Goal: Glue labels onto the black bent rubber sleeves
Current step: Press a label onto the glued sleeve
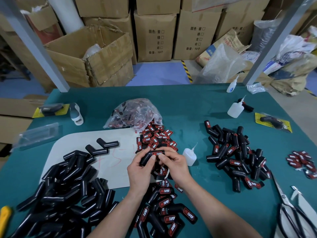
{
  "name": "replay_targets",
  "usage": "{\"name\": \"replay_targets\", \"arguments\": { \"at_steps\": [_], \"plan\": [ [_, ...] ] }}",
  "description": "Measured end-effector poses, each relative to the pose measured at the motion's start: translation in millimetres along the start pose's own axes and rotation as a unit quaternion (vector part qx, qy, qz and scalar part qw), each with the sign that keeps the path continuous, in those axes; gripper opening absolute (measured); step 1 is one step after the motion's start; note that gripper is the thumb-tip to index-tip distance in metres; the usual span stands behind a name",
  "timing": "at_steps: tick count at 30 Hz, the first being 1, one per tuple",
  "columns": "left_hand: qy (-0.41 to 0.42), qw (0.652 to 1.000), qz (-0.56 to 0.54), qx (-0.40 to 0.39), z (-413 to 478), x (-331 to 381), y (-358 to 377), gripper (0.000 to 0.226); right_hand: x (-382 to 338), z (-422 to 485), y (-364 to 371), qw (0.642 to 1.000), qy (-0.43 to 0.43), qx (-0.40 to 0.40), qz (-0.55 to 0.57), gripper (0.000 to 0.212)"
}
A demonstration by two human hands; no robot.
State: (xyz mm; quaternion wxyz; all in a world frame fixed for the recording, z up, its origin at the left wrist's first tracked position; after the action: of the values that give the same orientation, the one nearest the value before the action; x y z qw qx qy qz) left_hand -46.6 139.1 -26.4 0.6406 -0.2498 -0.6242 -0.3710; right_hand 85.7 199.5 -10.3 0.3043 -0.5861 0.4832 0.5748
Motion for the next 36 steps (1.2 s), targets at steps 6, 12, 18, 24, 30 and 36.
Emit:
{"name": "replay_targets", "arguments": {
  "at_steps": [6, 12, 18, 24, 30, 36],
  "plan": [
    [0.002, 1.000, -0.010, 0.001, -0.4, 3.1, 1.2, 0.035, -0.8, 0.0, -0.5, 1.000, -0.001, -0.017, 0.018, 0.024],
    [-0.001, 1.000, -0.013, 0.000, -1.0, 3.0, 1.0, 0.034, 1.6, 0.4, -1.7, 1.000, 0.002, -0.020, 0.023, 0.016],
    [-0.004, 1.000, -0.009, 0.000, 0.1, 2.1, 0.8, 0.033, 3.5, 1.8, -2.6, 1.000, 0.006, -0.020, 0.023, 0.014],
    [-0.003, 1.000, -0.002, 0.000, 0.6, 0.0, -0.2, 0.035, 2.7, -0.1, -1.6, 1.000, -0.004, -0.011, 0.005, 0.016],
    [0.011, 1.000, 0.012, -0.001, 1.7, 0.7, 0.3, 0.035, 4.0, -2.1, 1.2, 0.999, -0.027, 0.019, -0.033, 0.013],
    [0.008, 0.999, -0.023, -0.022, 0.7, -6.0, -0.7, 0.038, 5.8, -2.0, -0.3, 0.999, -0.023, 0.019, -0.019, 0.012]
  ]
}}
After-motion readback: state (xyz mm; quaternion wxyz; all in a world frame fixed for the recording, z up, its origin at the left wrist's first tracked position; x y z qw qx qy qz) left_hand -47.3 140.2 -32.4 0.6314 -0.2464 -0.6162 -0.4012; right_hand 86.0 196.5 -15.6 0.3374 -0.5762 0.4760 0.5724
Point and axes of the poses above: each hand's wrist, its own z-axis towards the middle knuckle, its own y-axis out of the palm, x = y × z, the point moved 5 cm from there along z, towards the middle knuckle, and after that the axes turned 11 degrees about y, right-handed, at the moved point
